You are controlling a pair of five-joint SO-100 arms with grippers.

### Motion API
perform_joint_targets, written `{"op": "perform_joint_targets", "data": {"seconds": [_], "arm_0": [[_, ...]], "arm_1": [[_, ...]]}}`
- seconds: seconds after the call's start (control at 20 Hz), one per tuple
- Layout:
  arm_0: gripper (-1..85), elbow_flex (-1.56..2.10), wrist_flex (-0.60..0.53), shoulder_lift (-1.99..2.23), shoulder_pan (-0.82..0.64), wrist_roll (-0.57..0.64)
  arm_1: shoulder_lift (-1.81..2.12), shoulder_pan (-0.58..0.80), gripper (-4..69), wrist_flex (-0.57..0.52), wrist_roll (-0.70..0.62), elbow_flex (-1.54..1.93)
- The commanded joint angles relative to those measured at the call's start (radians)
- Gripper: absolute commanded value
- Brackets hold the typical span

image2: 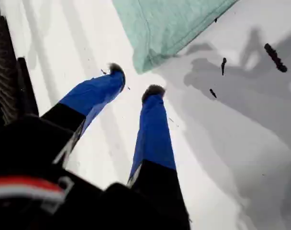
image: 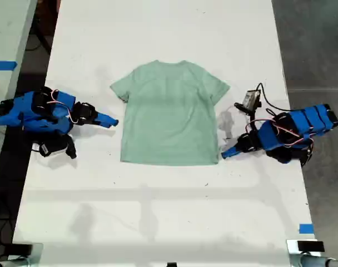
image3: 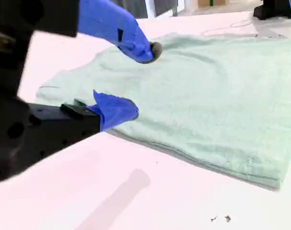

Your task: Fold t shirt

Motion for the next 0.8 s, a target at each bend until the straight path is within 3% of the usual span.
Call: {"op": "perform_joint_targets", "data": {"seconds": [0.0, 0.3, 0.5, 0.6, 0.75], "arm_0": [[15.8, -0.009, -0.015, 0.005, -0.011, 0.006], [15.8, -0.009, -0.015, 0.005, -0.011, 0.006], [15.8, -0.009, -0.015, 0.005, -0.011, 0.006], [15.8, -0.009, -0.015, 0.005, -0.011, 0.006], [15.8, -0.009, -0.015, 0.005, -0.011, 0.006]], "arm_1": [[0.003, 0.018, 10.3, -0.026, -0.034, -0.055], [0.002, 0.124, 5.7, -0.014, -0.097, -0.152], [-0.153, 0.370, 5.9, 0.169, -0.241, -0.497], [-0.442, 0.489, 6.0, 0.241, -0.331, -0.753], [-0.913, 0.723, 8.0, 0.443, -0.502, -1.230]]}}
